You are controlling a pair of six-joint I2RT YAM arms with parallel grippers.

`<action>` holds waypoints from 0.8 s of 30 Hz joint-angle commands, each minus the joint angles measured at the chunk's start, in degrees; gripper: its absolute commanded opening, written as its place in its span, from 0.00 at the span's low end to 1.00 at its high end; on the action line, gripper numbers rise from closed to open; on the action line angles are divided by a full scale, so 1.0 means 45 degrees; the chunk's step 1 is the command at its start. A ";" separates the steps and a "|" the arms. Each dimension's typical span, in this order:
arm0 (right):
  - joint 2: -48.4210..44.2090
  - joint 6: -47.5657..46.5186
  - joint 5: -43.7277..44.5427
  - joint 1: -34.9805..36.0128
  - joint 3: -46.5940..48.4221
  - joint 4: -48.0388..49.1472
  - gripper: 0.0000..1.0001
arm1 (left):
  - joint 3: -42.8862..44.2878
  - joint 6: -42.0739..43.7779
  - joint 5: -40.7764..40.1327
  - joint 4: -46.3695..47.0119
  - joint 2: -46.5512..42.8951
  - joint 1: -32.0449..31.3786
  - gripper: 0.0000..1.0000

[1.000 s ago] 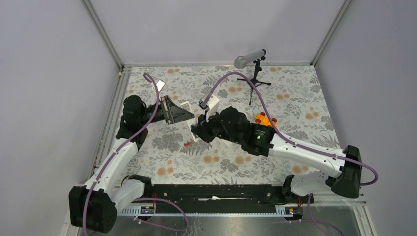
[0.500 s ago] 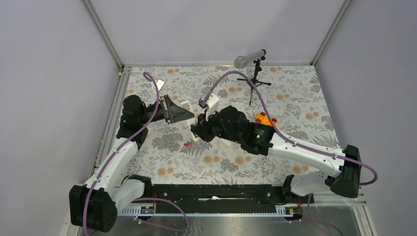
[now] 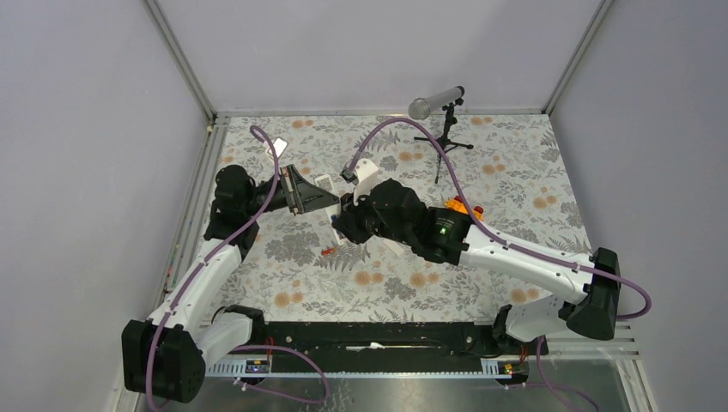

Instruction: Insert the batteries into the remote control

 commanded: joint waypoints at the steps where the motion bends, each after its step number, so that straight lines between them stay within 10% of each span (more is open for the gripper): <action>1: 0.0489 0.0485 0.0470 -0.0018 0.0513 -0.0689 0.21 | 0.0818 -0.0487 0.0103 0.1299 0.0036 -0.0074 0.00; 24: -0.0190 0.0283 0.1006 -0.0226 -0.0207 0.0743 0.22 | 0.1077 -0.0767 0.0556 0.1339 0.0675 -0.0074 0.00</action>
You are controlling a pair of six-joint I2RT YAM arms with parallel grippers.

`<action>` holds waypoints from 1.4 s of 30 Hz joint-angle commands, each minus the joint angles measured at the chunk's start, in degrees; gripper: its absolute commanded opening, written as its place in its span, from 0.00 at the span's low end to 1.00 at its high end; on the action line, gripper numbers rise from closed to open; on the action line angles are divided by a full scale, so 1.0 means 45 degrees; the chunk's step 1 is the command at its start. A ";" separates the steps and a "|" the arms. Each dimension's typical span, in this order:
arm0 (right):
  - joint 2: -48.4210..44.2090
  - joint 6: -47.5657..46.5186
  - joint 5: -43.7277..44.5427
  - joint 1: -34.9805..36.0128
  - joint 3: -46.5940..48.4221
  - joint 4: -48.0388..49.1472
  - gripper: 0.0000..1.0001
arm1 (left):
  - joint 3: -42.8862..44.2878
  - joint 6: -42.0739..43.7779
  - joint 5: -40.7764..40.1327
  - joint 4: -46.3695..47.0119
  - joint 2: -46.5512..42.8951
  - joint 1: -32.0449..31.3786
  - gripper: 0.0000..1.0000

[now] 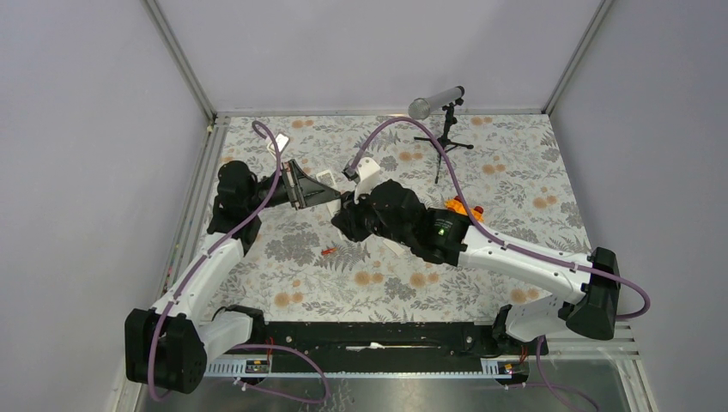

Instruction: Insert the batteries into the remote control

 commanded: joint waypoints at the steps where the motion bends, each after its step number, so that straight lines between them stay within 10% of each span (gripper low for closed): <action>1: -0.0270 -0.0035 0.0503 -0.0184 -0.0033 0.0267 0.17 | 0.0836 -0.0114 0.0527 0.0601 0.0007 -0.0084 0.00; 7: -0.0228 0.0037 0.0856 -0.0217 0.0052 0.0509 0.05 | 0.0885 -0.0165 0.0552 0.0593 0.0157 -0.0085 0.00; 42: -0.1500 -0.0406 0.1764 -0.0229 -0.1896 0.3910 0.08 | 0.0809 -0.2538 0.0507 0.1985 0.0577 -0.0084 0.00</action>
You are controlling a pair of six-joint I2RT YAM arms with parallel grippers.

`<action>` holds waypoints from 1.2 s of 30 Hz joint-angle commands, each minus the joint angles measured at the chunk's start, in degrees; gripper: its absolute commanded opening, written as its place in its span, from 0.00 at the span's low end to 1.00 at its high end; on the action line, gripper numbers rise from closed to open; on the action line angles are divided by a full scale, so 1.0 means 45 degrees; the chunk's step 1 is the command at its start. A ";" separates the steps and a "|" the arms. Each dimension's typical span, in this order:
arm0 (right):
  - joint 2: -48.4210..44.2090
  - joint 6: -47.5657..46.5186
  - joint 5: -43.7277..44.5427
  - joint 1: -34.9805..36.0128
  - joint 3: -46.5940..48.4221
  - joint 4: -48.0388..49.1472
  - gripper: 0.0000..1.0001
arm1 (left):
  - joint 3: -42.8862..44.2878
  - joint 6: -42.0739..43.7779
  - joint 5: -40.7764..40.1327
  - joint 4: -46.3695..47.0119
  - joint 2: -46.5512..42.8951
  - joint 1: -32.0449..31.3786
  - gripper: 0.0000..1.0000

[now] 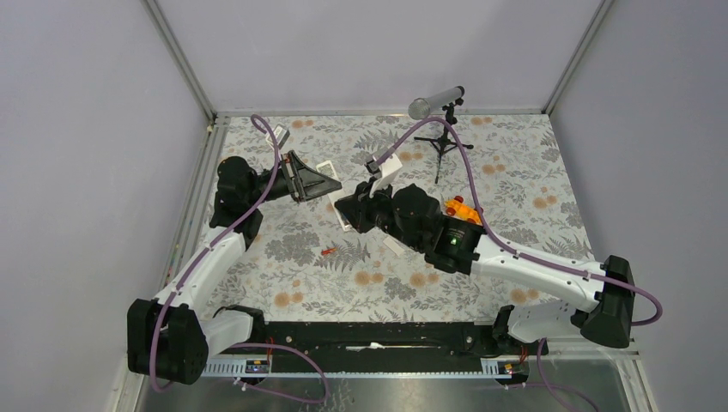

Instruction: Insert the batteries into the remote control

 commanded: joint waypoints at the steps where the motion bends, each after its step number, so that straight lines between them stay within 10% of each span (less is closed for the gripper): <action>1: -0.0389 -0.0285 0.0248 -0.0163 -0.0445 0.0577 0.08 | 0.0451 -0.0376 0.0521 0.0582 -0.0060 -0.0074 0.00; 12: -0.0216 -0.0340 0.0161 -0.0153 -0.0762 0.0904 0.10 | 0.0602 -0.1231 0.0554 0.1005 -0.0004 -0.0075 0.00; 30: 0.0312 0.0383 0.0192 -0.0166 0.1299 -0.0926 0.49 | 0.0261 -0.1056 0.0444 0.1147 0.0208 -0.0074 0.00; 36: 0.0502 0.0969 0.0363 -0.0238 0.2897 -0.2853 0.76 | 0.0390 -0.0822 0.0189 0.1108 0.0302 -0.0074 0.00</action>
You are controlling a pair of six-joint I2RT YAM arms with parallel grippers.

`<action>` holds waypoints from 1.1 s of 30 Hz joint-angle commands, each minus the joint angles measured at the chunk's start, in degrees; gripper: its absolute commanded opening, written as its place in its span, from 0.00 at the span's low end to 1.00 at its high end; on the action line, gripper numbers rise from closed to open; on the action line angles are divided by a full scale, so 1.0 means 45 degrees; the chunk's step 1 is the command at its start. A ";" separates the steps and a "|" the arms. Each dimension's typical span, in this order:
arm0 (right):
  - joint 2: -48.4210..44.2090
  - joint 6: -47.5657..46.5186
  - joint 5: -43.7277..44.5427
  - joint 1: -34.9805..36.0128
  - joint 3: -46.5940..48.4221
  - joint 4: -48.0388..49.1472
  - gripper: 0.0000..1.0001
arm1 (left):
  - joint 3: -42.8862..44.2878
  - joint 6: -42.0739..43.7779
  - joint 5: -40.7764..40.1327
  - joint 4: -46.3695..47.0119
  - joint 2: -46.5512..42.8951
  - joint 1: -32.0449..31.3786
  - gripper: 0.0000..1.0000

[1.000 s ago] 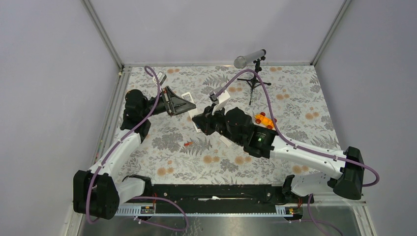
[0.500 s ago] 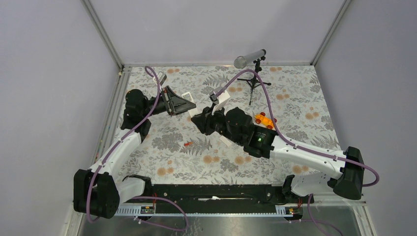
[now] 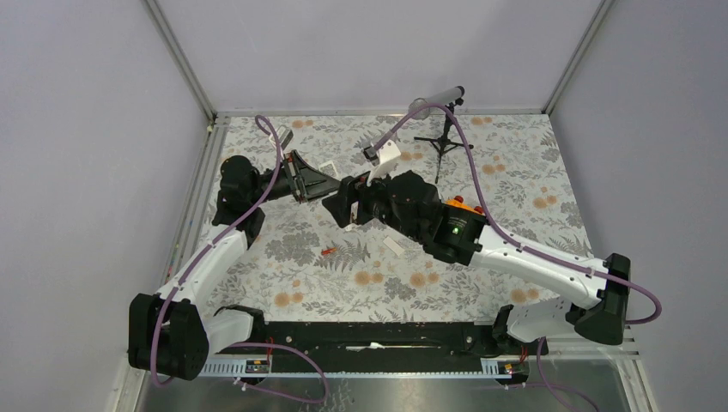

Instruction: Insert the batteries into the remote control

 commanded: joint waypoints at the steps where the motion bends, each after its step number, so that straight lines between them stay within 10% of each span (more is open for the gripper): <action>1: 0.0137 0.0592 0.0609 -0.0207 0.1821 -0.1897 0.81 | 0.0448 0.0072 0.0081 0.0924 0.0000 -0.0060 0.00; 7: -0.0583 0.3125 0.1689 -0.0920 0.2432 -0.3824 1.00 | 0.0532 0.0204 -0.0735 0.1049 -0.0154 -0.0006 0.00; 16: -0.0706 0.7692 -0.1251 -0.2128 0.1333 -0.2712 1.00 | -0.0003 -0.1555 -0.2246 0.2932 -0.0800 -0.0001 0.00; 33: -0.0559 1.0069 -0.2729 -0.2163 -0.0410 0.0701 0.88 | -0.0795 -0.2502 -0.3858 0.3640 -0.1719 -0.0069 0.00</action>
